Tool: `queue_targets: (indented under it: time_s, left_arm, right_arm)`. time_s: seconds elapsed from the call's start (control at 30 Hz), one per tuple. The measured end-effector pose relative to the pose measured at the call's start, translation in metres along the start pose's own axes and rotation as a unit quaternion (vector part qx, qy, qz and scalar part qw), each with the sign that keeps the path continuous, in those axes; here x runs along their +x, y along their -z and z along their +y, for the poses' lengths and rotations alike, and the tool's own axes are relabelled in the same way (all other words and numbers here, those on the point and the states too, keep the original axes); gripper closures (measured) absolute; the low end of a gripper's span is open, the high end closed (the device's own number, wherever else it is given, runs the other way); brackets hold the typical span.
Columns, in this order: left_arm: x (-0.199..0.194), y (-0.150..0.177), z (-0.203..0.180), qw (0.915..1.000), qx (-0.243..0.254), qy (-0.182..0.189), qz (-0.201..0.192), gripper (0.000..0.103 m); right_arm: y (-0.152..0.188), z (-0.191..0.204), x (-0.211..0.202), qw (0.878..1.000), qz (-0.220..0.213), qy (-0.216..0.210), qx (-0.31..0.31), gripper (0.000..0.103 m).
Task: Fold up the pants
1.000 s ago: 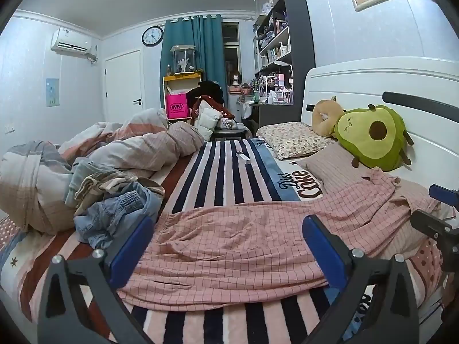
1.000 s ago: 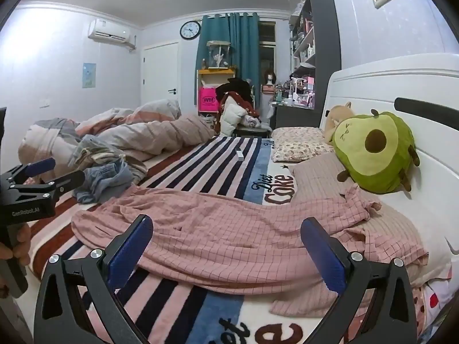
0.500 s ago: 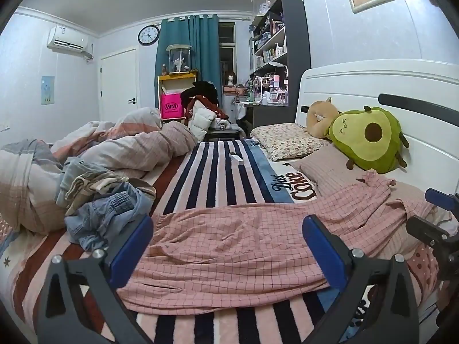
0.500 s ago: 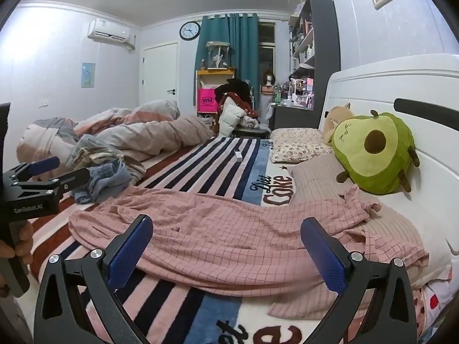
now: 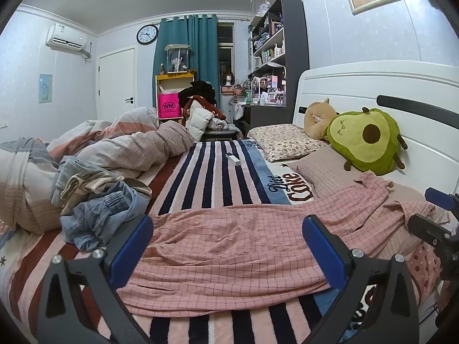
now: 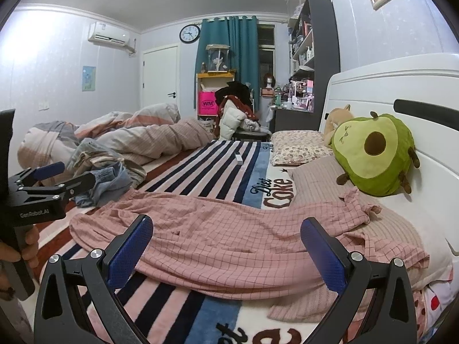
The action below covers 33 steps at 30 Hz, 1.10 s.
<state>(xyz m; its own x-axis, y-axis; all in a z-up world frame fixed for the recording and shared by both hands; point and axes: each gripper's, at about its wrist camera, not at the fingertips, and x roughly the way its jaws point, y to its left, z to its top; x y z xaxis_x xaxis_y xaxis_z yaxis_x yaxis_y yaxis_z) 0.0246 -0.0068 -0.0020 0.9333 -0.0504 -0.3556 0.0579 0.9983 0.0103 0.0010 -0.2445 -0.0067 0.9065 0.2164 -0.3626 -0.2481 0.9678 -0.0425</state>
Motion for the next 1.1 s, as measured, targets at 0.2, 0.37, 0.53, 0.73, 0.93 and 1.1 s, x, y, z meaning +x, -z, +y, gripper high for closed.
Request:
queue_targets:
  time_s: [0.2, 0.37, 0.53, 0.73, 0.93, 1.1]
  left_arm:
    - [0.0026, -0.0013, -0.0017, 1.0000, -0.004, 0.005, -0.003, 0.001]
    - [0.0024, -0.0019, 0.0005, 0.9999, -0.005, 0.007, -0.005, 0.001]
    - [0.0026, -0.0027, -0.0009, 0.9999, -0.006, 0.010, -0.007, 0.001]
    - [0.0046, -0.0038, -0.0036, 0.9999, -0.006, 0.012, -0.006, 0.001]
    - [0.0068, -0.0033, -0.0051, 0.9999, -0.006, 0.012, -0.004, 0.001]
    - [0.0081, -0.0022, -0.0042, 0.9998, -0.006, 0.017, -0.002, 0.001]
  right_arm:
    - [-0.0043, -0.0016, -0.0033, 1.000, -0.007, 0.003, -0.002, 0.000]
    - [-0.0065, -0.0032, -0.0031, 1.000, -0.010, 0.004, -0.005, 0.000]
    - [-0.0054, -0.0012, -0.0047, 1.000, -0.015, 0.010, -0.016, 0.000]
    - [-0.0035, -0.0005, -0.0080, 0.999, -0.031, 0.011, -0.022, 0.000]
    - [-0.0032, -0.0045, -0.0024, 1.000, -0.019, 0.001, -0.010, 0.000]
    - [-0.0029, -0.0083, -0.0007, 1.000, -0.017, -0.003, 0.002, 0.000]
